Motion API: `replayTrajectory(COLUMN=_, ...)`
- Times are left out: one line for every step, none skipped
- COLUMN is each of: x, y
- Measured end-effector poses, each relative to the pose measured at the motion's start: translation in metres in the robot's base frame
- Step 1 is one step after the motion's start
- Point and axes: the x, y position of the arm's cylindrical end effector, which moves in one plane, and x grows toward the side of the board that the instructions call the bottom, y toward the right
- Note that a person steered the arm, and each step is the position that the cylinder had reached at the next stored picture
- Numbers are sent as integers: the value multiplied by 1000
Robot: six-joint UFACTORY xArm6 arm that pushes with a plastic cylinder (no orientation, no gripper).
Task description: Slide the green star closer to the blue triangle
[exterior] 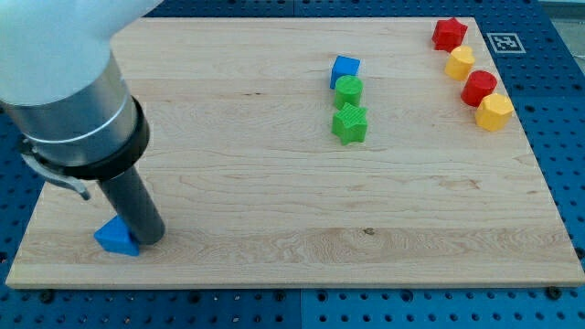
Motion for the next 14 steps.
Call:
replayTrajectory(x=0, y=9)
replayTrajectory(x=0, y=90)
replayTrajectory(x=0, y=187)
replayTrajectory(x=-6, y=271)
replayTrajectory(x=-46, y=337)
replayTrajectory(x=-99, y=346)
replayTrajectory(x=-143, y=339)
replayTrajectory(x=-158, y=329)
replayTrajectory(x=-158, y=292)
replayTrajectory(x=-158, y=259)
replayTrajectory(x=-158, y=232)
replayTrajectory(x=-158, y=225)
replayTrajectory(x=-156, y=197)
replayTrajectory(x=-139, y=158)
